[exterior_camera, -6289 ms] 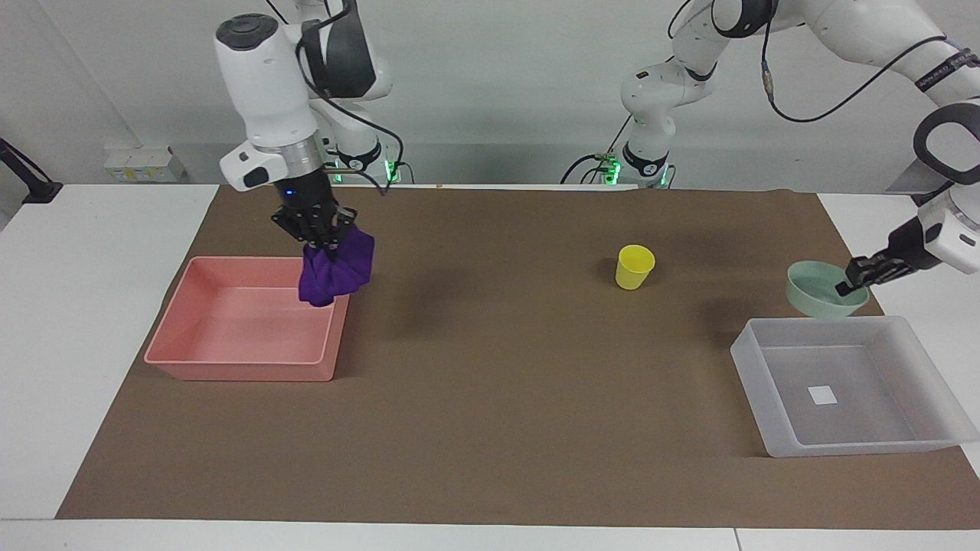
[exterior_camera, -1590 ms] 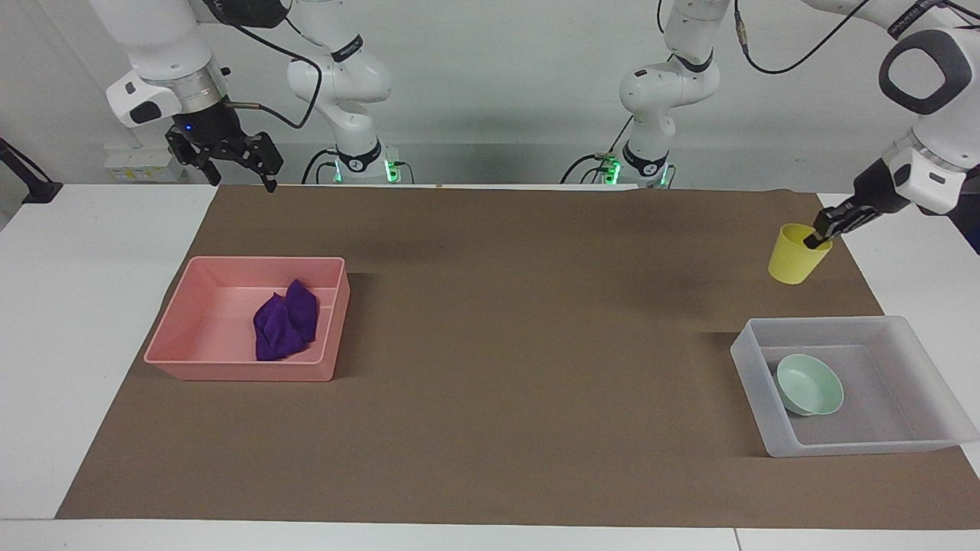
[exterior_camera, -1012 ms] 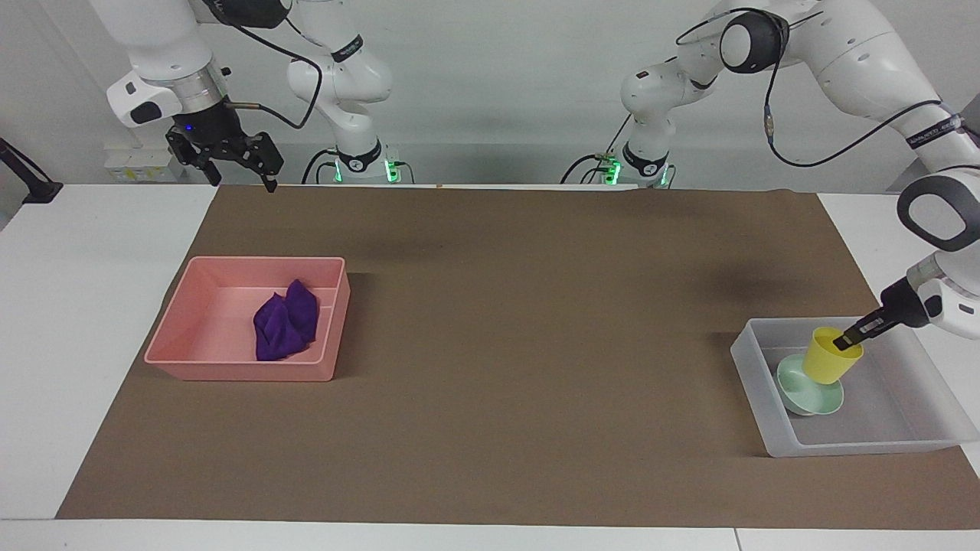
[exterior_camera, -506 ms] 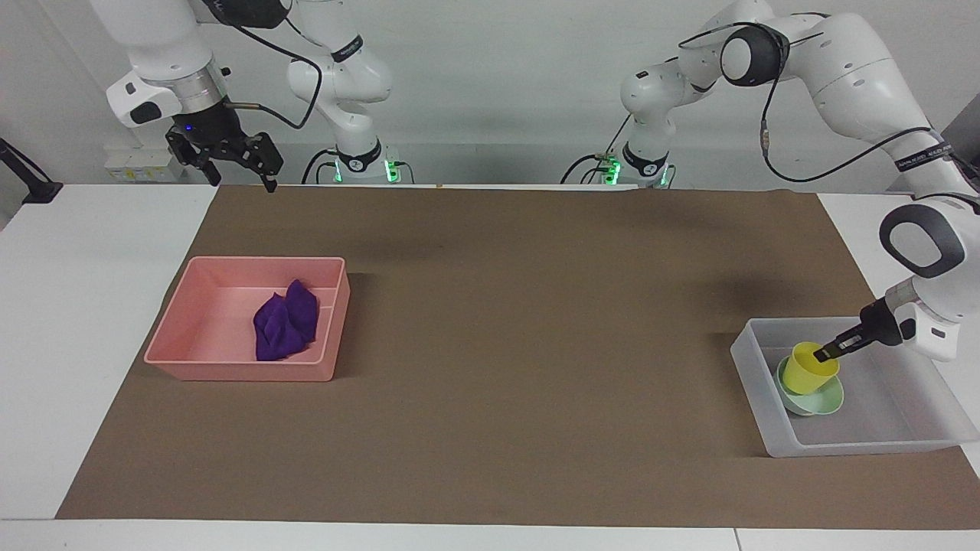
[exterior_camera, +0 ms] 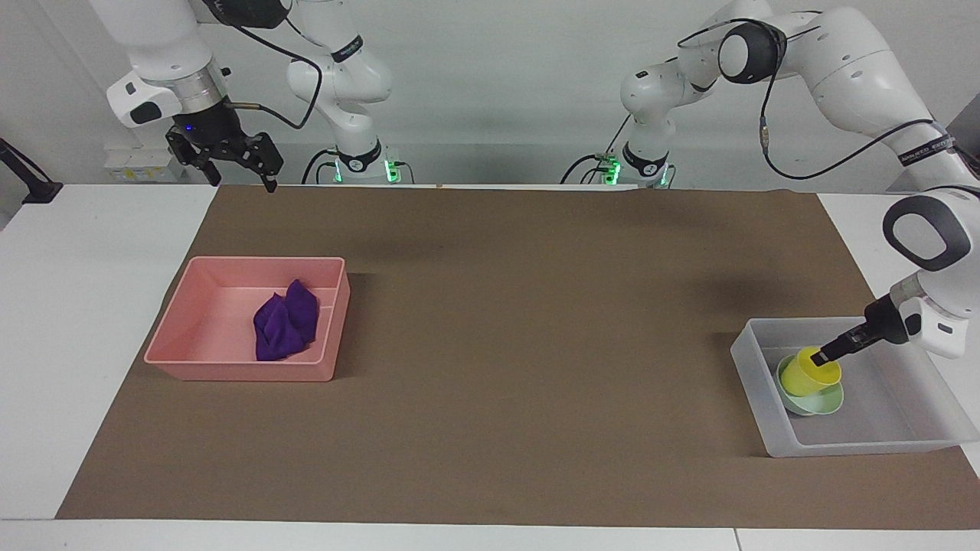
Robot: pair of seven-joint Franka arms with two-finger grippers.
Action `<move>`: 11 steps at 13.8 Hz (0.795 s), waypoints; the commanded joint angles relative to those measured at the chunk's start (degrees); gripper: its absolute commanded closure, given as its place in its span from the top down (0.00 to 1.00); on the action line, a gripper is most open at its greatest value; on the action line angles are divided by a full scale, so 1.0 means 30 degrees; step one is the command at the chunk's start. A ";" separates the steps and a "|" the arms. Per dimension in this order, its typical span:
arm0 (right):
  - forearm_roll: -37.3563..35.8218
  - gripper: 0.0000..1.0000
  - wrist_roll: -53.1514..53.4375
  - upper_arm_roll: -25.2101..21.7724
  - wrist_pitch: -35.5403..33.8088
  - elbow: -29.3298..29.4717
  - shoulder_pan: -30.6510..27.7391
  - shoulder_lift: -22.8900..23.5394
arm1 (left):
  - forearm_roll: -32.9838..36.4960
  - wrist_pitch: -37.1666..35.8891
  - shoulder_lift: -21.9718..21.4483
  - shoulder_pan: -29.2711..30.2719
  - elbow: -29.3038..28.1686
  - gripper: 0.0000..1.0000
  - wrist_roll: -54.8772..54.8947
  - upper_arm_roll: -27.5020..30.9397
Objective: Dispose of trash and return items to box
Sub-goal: 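Carry the yellow cup with the left gripper into the clear box, then open the left gripper and withdraw it from the box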
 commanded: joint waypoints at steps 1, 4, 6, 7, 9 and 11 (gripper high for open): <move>-0.0016 1.00 -0.0324 0.0106 0.0046 -0.0251 -0.0112 -0.0199 | 0.1328 -0.2639 -0.2272 -0.0222 -0.0212 1.00 -0.0005 0.0112; 0.0043 1.00 -0.0324 0.0106 -0.0186 -0.0047 -0.0112 -0.0169 | 0.2330 -0.5427 -0.4588 -0.1157 -0.0446 1.00 0.0963 0.0083; 0.0248 1.00 -0.0324 0.0077 -0.0363 0.0158 -0.0141 -0.0140 | 0.2302 -0.5492 -0.6606 -0.1684 -0.2194 1.00 0.0846 0.0082; 0.0277 1.00 -0.0295 0.0106 -0.0712 0.0536 -0.0141 -0.0111 | 0.2331 -0.5433 -0.7400 -0.2036 -0.3017 1.00 0.0845 0.0082; 0.0366 1.00 -0.0295 0.0106 -0.1096 0.0920 -0.0112 0.0006 | 0.2331 -0.5695 -0.8487 -0.2156 -0.3841 1.00 0.0845 0.0082; 0.0395 1.00 -0.0295 0.0106 -0.1068 0.0921 -0.0141 -0.0023 | 0.2621 -0.5376 -0.9716 -0.2796 -0.5389 1.00 0.0816 0.0111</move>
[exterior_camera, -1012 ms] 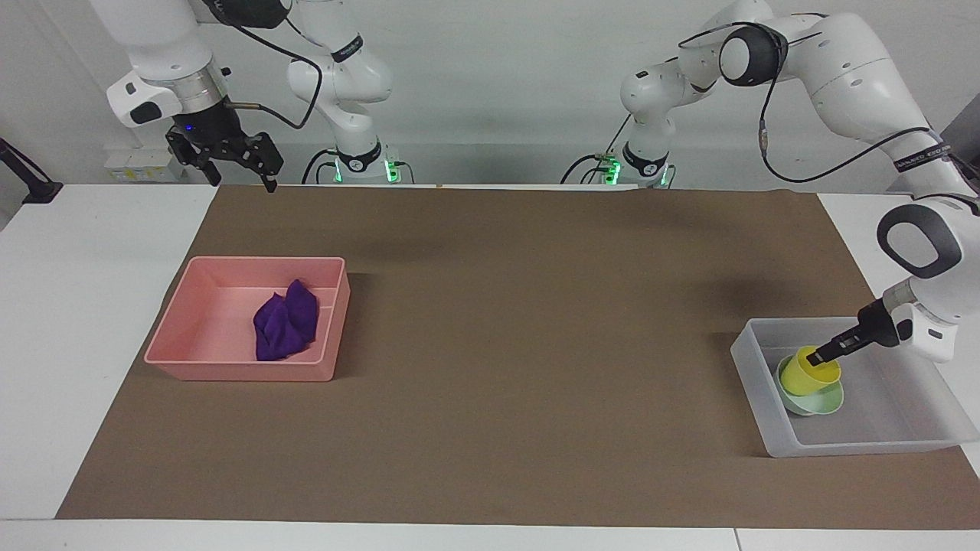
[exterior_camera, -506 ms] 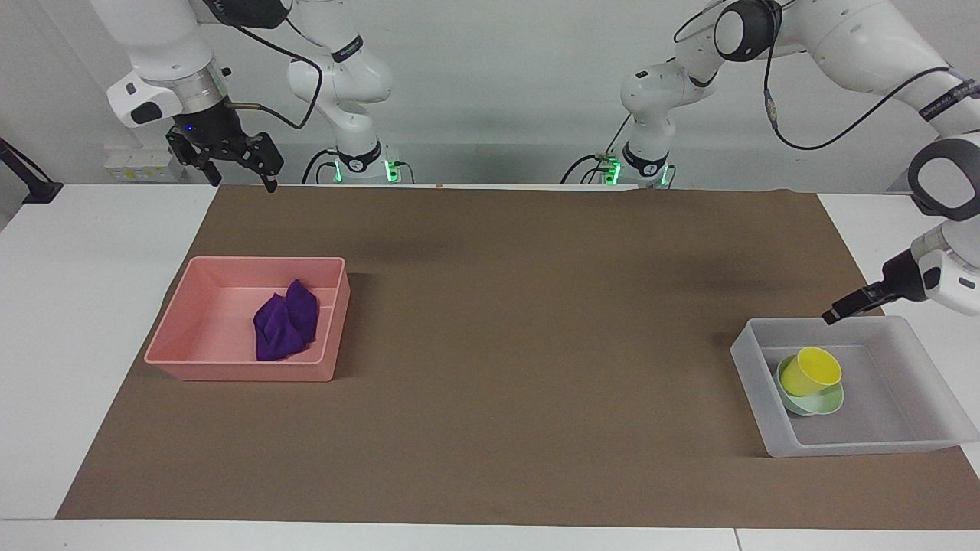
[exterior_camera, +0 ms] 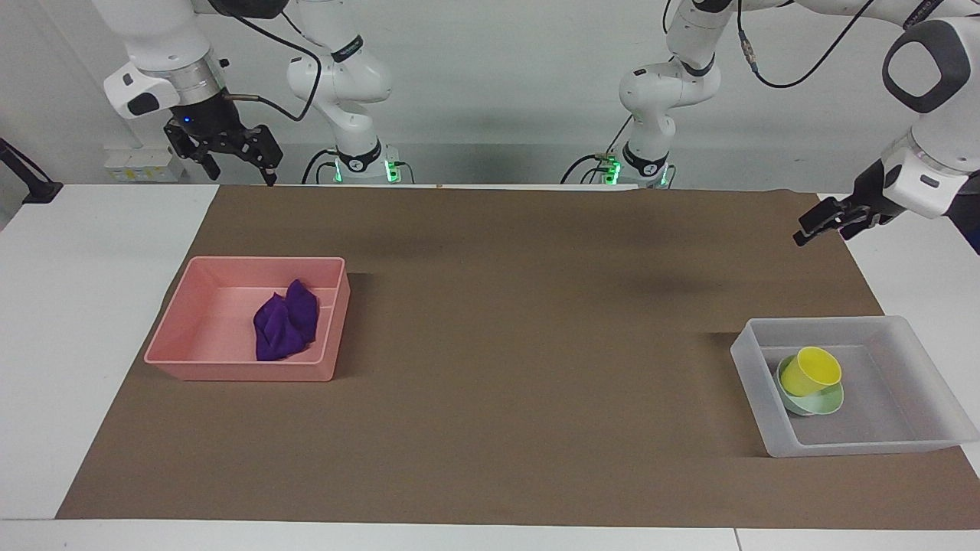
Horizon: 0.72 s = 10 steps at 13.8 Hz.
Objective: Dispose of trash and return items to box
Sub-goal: 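Open the left gripper and withdraw it from the box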
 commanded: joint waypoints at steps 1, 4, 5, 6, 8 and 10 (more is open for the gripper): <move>0.0311 1.00 -0.0295 0.0059 -0.0300 0.0243 -0.0155 0.0012 | 0.1131 0.0771 -0.2074 -0.0801 -0.2869 1.00 0.0126 0.0194; 0.0311 1.00 -0.0266 0.0088 -0.0358 0.0272 -0.0126 0.0012 | 0.1283 0.1008 -0.2429 -0.0773 -0.3256 1.00 0.0155 0.0194; 0.0311 1.00 -0.0265 0.0059 -0.0358 0.0272 -0.0154 -0.0017 | 0.1312 0.0979 -0.2575 -0.0802 -0.3285 1.00 0.0155 0.0194; 0.0311 1.00 -0.0294 0.0058 -0.0155 0.0127 -0.0184 -0.0046 | 0.1544 0.1008 -0.2547 -0.0860 -0.3402 1.00 0.0155 0.0194; 0.0311 1.00 -0.0324 0.0058 0.0459 -0.0369 -0.0331 -0.0221 | 0.2307 0.1182 -0.2372 -0.1765 -0.3549 1.00 0.0010 0.0165; 0.0311 1.00 -0.0324 0.0058 0.1567 -0.1188 -0.0330 -0.0339 | 0.2221 0.1623 -0.2577 -0.2089 -0.3814 1.00 -0.0721 0.0193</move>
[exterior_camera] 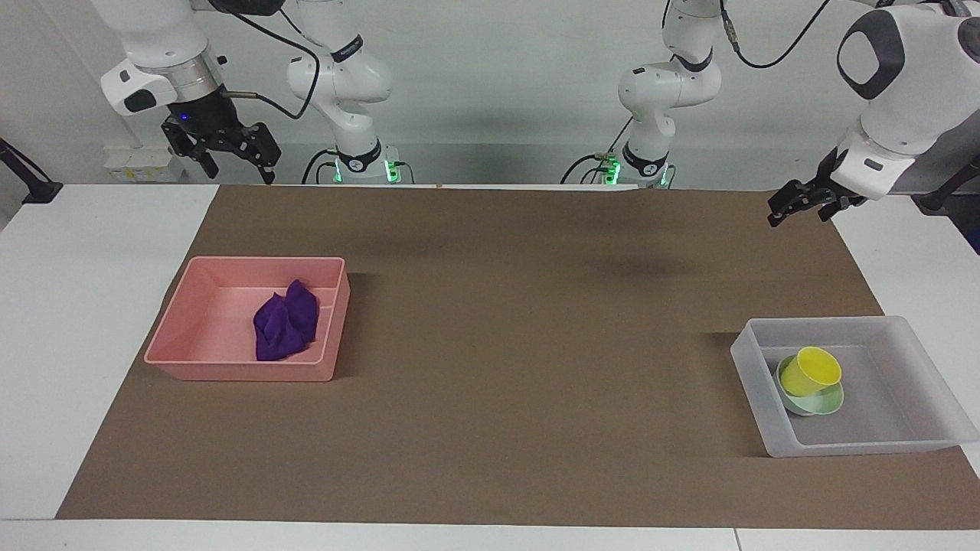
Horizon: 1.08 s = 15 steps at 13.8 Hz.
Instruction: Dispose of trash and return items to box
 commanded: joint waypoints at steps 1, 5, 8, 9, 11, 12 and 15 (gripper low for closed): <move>0.0308 1.00 -0.0353 0.0072 0.1230 -0.0978 -0.0305 -0.0346 | 0.0350 0.0832 -0.0403 -0.1705 -0.0642 1.00 -0.0577 0.0842; 0.0308 1.00 -0.0324 0.0101 0.1231 -0.1065 -0.0304 -0.0376 | 0.0204 0.1385 0.0042 -0.2566 0.0561 1.00 -0.0400 0.1493; 0.0308 1.00 -0.0295 0.0101 0.1229 -0.1065 -0.0187 -0.0405 | -0.0149 0.1155 -0.0488 -0.2595 0.0181 1.00 -0.0460 0.1522; 0.0308 1.00 -0.0295 0.0101 0.1317 -0.1065 -0.0187 -0.0376 | -0.0149 0.1097 -0.0517 -0.2595 0.0181 1.00 -0.0315 0.1522; 0.0308 1.00 -0.0295 0.0101 0.1260 -0.1065 -0.0188 -0.0376 | -0.0149 0.1126 -0.0576 -0.2565 0.0239 1.00 -0.0284 0.1522; 0.0308 1.00 -0.0295 0.0101 0.1289 -0.1065 -0.0187 -0.0376 | -0.0149 0.1097 -0.0576 -0.2507 0.0239 1.00 -0.0313 0.1522; 0.0308 1.00 -0.0295 0.0101 0.1113 -0.1065 -0.0187 -0.0376 | -0.0149 0.1067 -0.0576 -0.2507 0.0239 1.00 -0.0343 0.1522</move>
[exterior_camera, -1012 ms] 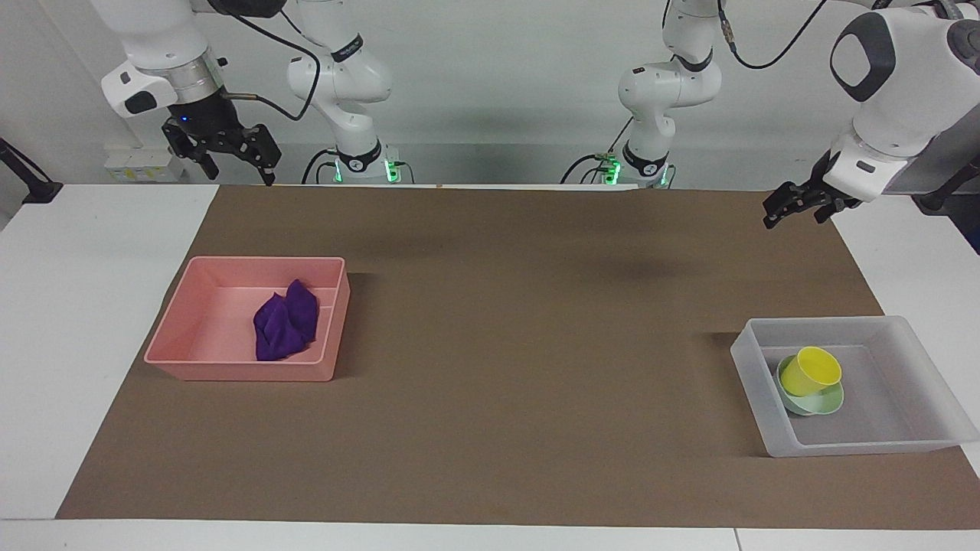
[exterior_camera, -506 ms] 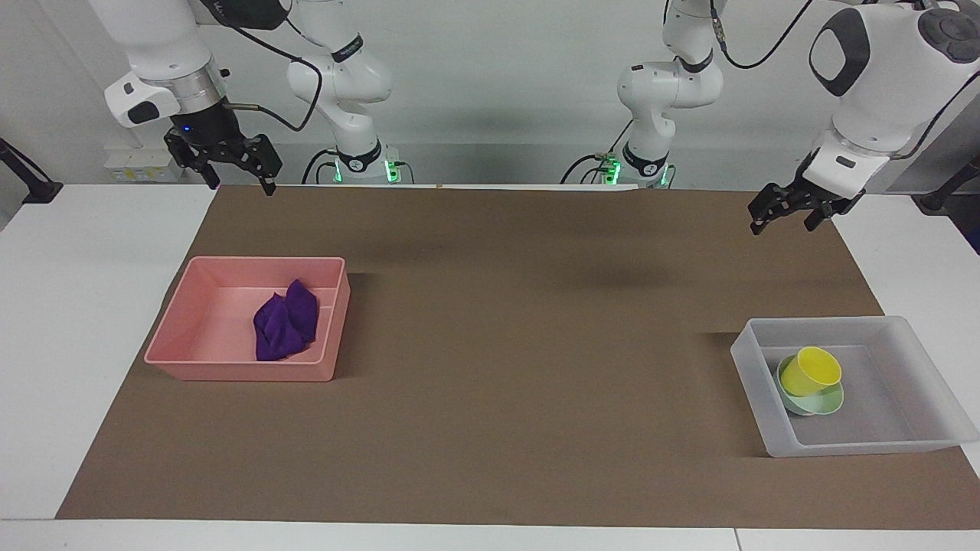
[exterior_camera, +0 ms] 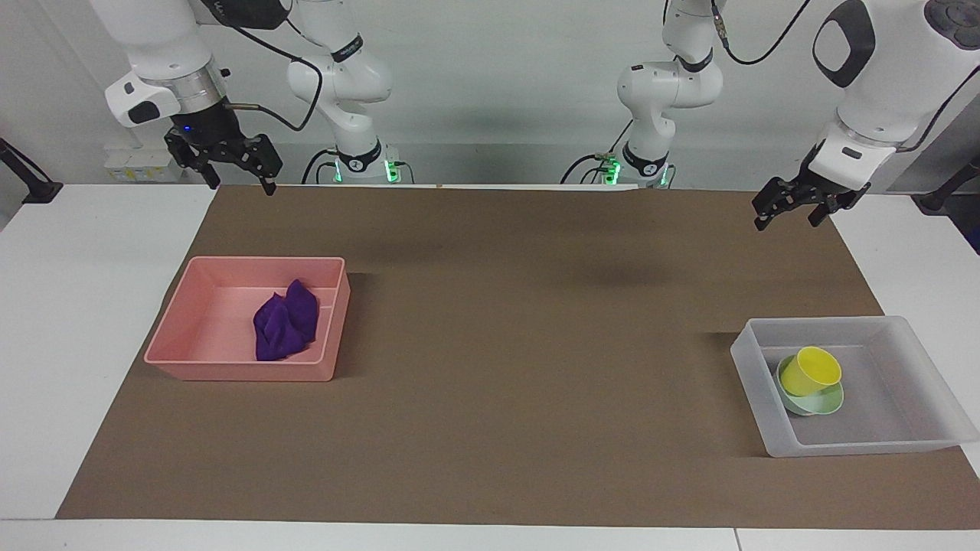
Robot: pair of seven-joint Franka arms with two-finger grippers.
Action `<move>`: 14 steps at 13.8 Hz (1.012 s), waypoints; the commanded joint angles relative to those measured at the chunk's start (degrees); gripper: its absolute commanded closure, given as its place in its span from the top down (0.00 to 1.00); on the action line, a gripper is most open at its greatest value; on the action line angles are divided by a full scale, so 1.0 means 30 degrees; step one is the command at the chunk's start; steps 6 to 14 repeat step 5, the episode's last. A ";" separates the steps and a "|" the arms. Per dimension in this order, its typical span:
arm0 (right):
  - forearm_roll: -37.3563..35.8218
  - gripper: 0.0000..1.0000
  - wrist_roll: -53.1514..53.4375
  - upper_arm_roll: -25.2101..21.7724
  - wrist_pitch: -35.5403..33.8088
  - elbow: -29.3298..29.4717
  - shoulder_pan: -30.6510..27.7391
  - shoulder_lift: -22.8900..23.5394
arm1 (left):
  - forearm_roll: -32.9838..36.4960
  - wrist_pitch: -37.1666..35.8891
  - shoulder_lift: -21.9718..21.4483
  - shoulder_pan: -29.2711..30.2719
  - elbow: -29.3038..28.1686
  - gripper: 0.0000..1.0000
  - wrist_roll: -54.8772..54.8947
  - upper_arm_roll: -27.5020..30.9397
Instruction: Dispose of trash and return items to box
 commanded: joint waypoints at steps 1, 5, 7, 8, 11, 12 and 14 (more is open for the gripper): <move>0.0308 1.00 -0.0295 0.0091 0.0154 -0.0468 -0.0191 -0.0370 | -0.0122 -0.0010 -0.0345 -0.0157 -0.0166 1.00 -0.0043 0.0230; 0.0308 1.00 -0.0295 0.0091 0.0300 -0.0468 -0.0191 -0.0370 | -0.0151 -0.0097 -0.0404 -0.0157 -0.0166 1.00 -0.0072 0.0230; 0.0308 1.00 -0.0295 0.0091 0.0300 -0.0468 -0.0191 -0.0370 | -0.0151 -0.0097 -0.0404 -0.0157 -0.0166 1.00 -0.0072 0.0230; 0.0308 1.00 -0.0295 0.0091 0.0300 -0.0468 -0.0191 -0.0370 | -0.0151 -0.0097 -0.0404 -0.0157 -0.0166 1.00 -0.0072 0.0230; 0.0308 1.00 -0.0295 0.0091 0.0300 -0.0468 -0.0191 -0.0370 | -0.0151 -0.0097 -0.0404 -0.0157 -0.0166 1.00 -0.0072 0.0230; 0.0308 1.00 -0.0295 0.0091 0.0300 -0.0468 -0.0191 -0.0370 | -0.0151 -0.0097 -0.0404 -0.0157 -0.0166 1.00 -0.0072 0.0230; 0.0308 1.00 -0.0295 0.0091 0.0300 -0.0468 -0.0191 -0.0370 | -0.0151 -0.0097 -0.0404 -0.0157 -0.0166 1.00 -0.0072 0.0230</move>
